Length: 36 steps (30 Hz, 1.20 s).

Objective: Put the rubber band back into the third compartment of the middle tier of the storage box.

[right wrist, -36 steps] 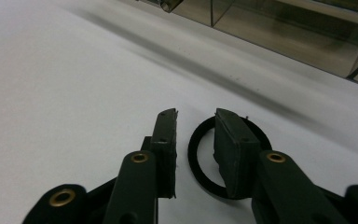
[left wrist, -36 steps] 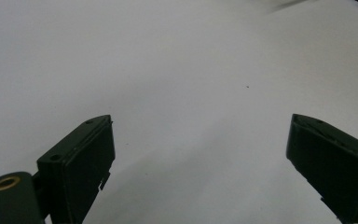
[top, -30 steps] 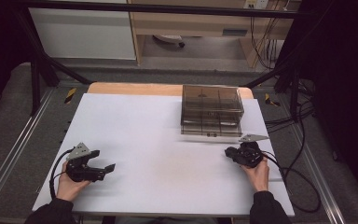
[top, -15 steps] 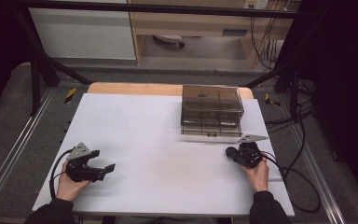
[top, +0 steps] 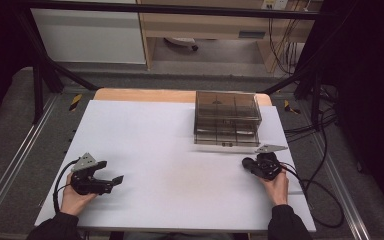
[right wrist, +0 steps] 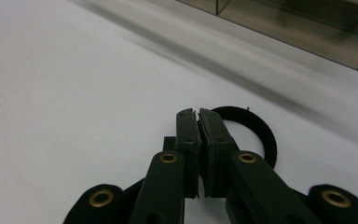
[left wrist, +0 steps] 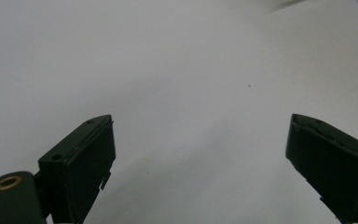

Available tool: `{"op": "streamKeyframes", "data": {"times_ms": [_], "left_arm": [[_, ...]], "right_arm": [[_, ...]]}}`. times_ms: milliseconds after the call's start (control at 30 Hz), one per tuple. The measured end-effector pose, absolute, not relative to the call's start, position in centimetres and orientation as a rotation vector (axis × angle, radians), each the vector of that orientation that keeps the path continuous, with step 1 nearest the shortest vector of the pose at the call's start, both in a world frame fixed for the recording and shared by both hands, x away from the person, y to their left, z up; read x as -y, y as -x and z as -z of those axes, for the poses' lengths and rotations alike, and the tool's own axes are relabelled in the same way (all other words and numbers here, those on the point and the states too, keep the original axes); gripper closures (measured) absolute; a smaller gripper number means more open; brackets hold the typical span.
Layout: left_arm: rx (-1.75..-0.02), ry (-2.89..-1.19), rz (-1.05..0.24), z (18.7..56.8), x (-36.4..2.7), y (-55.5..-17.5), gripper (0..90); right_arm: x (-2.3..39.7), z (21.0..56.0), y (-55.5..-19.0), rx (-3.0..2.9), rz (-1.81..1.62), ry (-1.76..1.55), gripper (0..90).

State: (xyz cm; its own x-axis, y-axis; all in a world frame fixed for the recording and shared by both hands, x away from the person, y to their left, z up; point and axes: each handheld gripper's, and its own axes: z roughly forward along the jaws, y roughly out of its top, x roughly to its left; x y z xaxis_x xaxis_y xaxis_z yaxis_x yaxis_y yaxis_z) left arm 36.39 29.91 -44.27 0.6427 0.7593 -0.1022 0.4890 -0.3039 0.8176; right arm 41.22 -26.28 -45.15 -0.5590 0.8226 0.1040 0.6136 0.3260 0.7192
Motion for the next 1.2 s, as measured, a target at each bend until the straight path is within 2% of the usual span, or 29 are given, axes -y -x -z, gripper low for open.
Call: {"op": "streamKeyframes", "data": {"times_ms": [1200], "left_arm": [[-0.985,-1.967,-0.387,44.3,-29.9,-36.4,7.8]], "right_arm": [[26.3,43.0,-40.0,-2.296,-1.114,-1.246,87.5]]}}
